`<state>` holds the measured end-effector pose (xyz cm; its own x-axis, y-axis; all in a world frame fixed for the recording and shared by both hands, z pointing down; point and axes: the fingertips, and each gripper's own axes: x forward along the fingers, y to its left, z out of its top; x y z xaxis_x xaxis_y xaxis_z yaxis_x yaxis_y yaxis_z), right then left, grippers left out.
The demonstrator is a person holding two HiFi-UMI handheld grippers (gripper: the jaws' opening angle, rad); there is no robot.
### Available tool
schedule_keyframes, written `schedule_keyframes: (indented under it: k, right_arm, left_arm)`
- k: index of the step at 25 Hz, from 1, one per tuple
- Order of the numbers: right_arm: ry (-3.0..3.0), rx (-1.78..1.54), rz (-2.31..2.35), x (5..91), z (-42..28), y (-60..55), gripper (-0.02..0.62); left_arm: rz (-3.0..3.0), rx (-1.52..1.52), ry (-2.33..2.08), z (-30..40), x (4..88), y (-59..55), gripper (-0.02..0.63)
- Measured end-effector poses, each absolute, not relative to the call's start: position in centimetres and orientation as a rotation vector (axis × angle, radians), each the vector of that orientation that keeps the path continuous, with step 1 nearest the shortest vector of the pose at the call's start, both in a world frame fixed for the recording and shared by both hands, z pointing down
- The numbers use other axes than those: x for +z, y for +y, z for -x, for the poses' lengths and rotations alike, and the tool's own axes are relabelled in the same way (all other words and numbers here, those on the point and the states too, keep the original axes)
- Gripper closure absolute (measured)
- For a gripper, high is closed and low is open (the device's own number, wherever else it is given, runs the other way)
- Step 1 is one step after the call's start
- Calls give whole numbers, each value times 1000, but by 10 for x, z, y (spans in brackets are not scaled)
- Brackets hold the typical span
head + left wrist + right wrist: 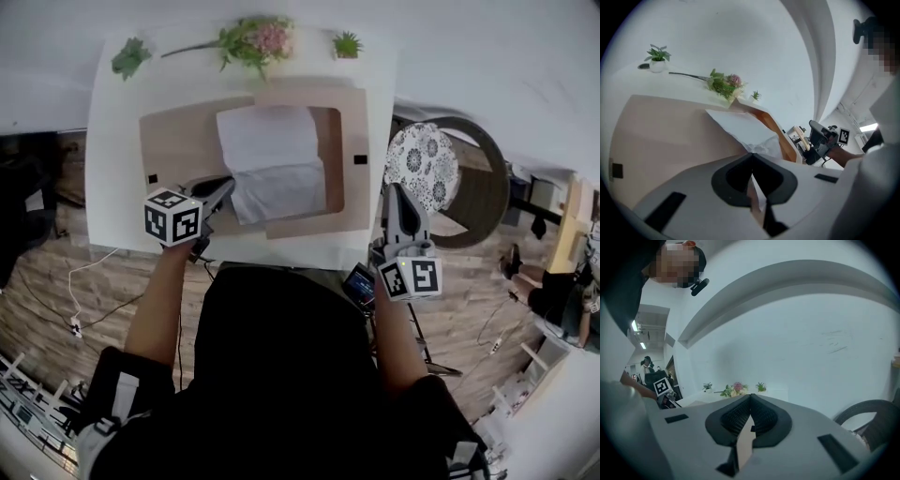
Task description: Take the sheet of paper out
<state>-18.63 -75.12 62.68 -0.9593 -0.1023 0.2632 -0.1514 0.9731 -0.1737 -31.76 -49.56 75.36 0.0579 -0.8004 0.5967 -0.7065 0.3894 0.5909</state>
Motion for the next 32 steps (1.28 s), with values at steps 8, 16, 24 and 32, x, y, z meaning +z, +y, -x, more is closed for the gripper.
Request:
schedule_keyframes:
  k: [8,16,24,32]
  right_arm:
    - [-2972,192,-140,577,206,-724,583]
    - [-3080,101,-63,523,192,-707,583]
    - [-3221,16,59,465,133,-690,583]
    - [-3229,-161,34,440,33,-668,584]
  left_arm:
    - [-1364,-96,-1893,358,686,-447,603]
    - [-1454,-160,-2276,371,582,-444,603]
    - [-1576,-186,-2619,316,483,-455,603]
    - [-1626,-140,-2865,205,422,-450,603]
